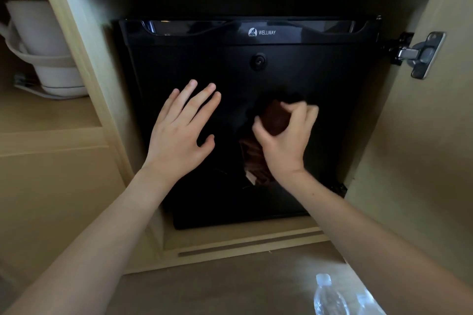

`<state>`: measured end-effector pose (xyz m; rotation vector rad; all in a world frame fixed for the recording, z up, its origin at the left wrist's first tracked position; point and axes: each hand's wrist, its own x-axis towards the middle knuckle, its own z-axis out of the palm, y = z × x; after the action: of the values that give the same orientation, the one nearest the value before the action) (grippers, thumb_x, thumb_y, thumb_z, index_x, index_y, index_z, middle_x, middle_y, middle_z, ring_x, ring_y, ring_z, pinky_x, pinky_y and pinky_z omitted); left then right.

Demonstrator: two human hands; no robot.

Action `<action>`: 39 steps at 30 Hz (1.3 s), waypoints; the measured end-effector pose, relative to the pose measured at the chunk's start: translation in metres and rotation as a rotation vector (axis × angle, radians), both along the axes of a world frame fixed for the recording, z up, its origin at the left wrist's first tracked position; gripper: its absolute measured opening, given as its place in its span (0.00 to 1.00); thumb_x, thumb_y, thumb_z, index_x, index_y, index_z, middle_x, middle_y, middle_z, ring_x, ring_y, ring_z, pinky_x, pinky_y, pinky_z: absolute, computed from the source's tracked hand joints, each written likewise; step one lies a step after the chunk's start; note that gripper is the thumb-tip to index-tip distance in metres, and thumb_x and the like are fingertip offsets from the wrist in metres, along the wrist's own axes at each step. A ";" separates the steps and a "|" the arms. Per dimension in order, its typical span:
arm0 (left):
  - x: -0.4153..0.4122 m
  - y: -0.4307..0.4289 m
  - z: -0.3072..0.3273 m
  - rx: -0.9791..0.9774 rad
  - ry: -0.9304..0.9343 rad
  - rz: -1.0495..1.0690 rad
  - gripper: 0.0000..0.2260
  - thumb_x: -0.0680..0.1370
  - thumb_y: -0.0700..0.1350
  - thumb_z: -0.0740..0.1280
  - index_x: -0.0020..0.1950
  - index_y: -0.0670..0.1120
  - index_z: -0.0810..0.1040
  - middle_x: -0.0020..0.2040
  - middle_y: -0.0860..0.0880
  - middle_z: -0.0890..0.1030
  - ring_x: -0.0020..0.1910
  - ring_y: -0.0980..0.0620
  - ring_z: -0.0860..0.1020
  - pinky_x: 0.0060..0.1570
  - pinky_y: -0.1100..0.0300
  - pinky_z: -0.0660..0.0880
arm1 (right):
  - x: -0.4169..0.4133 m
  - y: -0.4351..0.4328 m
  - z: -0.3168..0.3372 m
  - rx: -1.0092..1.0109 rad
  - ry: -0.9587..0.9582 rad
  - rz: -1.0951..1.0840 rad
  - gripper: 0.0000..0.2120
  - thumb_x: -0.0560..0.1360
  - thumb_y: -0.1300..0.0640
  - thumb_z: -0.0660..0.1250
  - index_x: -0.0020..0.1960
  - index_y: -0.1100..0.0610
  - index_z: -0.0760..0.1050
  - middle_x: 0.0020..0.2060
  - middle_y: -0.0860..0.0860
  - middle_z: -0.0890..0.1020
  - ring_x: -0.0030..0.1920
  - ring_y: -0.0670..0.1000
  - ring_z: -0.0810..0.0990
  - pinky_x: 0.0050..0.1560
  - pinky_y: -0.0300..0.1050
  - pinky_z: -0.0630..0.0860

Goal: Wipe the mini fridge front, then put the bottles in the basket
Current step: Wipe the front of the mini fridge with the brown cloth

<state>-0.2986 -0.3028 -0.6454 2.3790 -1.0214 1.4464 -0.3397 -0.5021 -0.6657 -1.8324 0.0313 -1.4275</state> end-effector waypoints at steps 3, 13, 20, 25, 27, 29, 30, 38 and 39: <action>0.000 -0.002 0.000 0.007 -0.005 0.026 0.32 0.72 0.45 0.72 0.76 0.45 0.68 0.76 0.48 0.67 0.78 0.44 0.60 0.77 0.46 0.54 | 0.006 0.005 0.022 0.079 -0.091 -0.009 0.20 0.66 0.61 0.78 0.51 0.63 0.71 0.51 0.54 0.66 0.45 0.40 0.69 0.48 0.23 0.67; -0.002 -0.005 0.005 0.031 -0.018 0.060 0.34 0.72 0.46 0.73 0.76 0.46 0.67 0.77 0.49 0.65 0.78 0.45 0.58 0.77 0.45 0.52 | 0.003 0.003 0.014 0.105 -0.072 0.005 0.20 0.66 0.60 0.79 0.50 0.61 0.72 0.50 0.53 0.67 0.47 0.37 0.71 0.47 0.24 0.69; -0.004 -0.012 0.009 0.023 -0.006 0.058 0.35 0.71 0.46 0.73 0.76 0.46 0.67 0.78 0.49 0.64 0.79 0.45 0.57 0.78 0.46 0.51 | -0.004 -0.010 -0.037 0.072 0.046 0.025 0.20 0.67 0.61 0.79 0.51 0.60 0.70 0.52 0.52 0.65 0.48 0.40 0.71 0.51 0.26 0.70; -0.006 -0.024 0.015 0.022 -0.004 0.057 0.36 0.71 0.47 0.73 0.77 0.46 0.66 0.78 0.49 0.64 0.79 0.44 0.57 0.78 0.46 0.49 | -0.002 -0.007 -0.002 0.135 -0.040 -0.002 0.19 0.66 0.60 0.78 0.50 0.60 0.71 0.50 0.52 0.67 0.47 0.37 0.72 0.46 0.25 0.69; -0.007 -0.034 0.016 0.021 -0.002 0.057 0.36 0.71 0.47 0.73 0.77 0.46 0.65 0.78 0.49 0.63 0.79 0.44 0.56 0.78 0.46 0.48 | 0.004 -0.005 0.025 0.184 -0.112 -0.024 0.19 0.66 0.60 0.78 0.50 0.59 0.71 0.50 0.52 0.68 0.46 0.37 0.72 0.46 0.26 0.69; -0.007 -0.040 0.015 0.020 0.006 0.057 0.36 0.71 0.47 0.73 0.78 0.46 0.64 0.79 0.49 0.63 0.79 0.43 0.55 0.78 0.46 0.48 | 0.006 -0.006 0.025 0.190 -0.127 -0.032 0.19 0.66 0.60 0.78 0.50 0.59 0.72 0.50 0.53 0.69 0.47 0.38 0.72 0.47 0.28 0.71; -0.007 -0.042 0.014 0.015 0.012 0.057 0.36 0.71 0.47 0.73 0.78 0.46 0.64 0.79 0.49 0.62 0.79 0.43 0.55 0.78 0.46 0.48 | 0.005 -0.008 0.016 0.190 -0.112 -0.032 0.19 0.66 0.60 0.78 0.51 0.59 0.72 0.51 0.53 0.69 0.47 0.38 0.73 0.48 0.30 0.72; -0.008 -0.043 0.014 -0.010 0.016 0.045 0.37 0.70 0.47 0.74 0.77 0.46 0.65 0.78 0.49 0.63 0.79 0.43 0.56 0.78 0.46 0.48 | -0.005 -0.020 0.014 0.271 -0.084 -0.053 0.18 0.65 0.61 0.79 0.50 0.60 0.73 0.50 0.54 0.70 0.45 0.34 0.72 0.44 0.23 0.68; -0.008 -0.043 0.014 -0.012 0.016 0.043 0.37 0.70 0.47 0.74 0.77 0.46 0.65 0.78 0.49 0.63 0.79 0.43 0.56 0.77 0.46 0.49 | -0.002 -0.022 0.029 0.291 -0.125 -0.062 0.19 0.65 0.61 0.79 0.50 0.60 0.74 0.50 0.55 0.70 0.45 0.34 0.72 0.44 0.23 0.68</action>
<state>-0.3062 -0.3463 -0.6319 2.4140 -0.9613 1.4414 -0.3418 -0.5237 -0.6368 -1.5151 0.2229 -1.4919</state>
